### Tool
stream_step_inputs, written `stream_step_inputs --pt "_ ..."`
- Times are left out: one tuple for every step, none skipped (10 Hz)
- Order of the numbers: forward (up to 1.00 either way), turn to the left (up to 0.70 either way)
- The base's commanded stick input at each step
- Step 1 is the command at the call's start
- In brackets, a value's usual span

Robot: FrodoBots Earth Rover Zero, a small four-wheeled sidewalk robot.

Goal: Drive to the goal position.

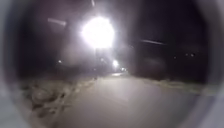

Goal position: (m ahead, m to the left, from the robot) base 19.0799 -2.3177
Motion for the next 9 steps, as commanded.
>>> stream_step_inputs --pt "1.0 0.0" --pt "1.0 0.0" --pt "1.0 0.02" --pt "1.0 0.04" --pt "1.0 0.05" --pt "1.0 0.13" --pt "1.0 0.15" --pt "1.0 0.05" --pt "1.0 0.05"
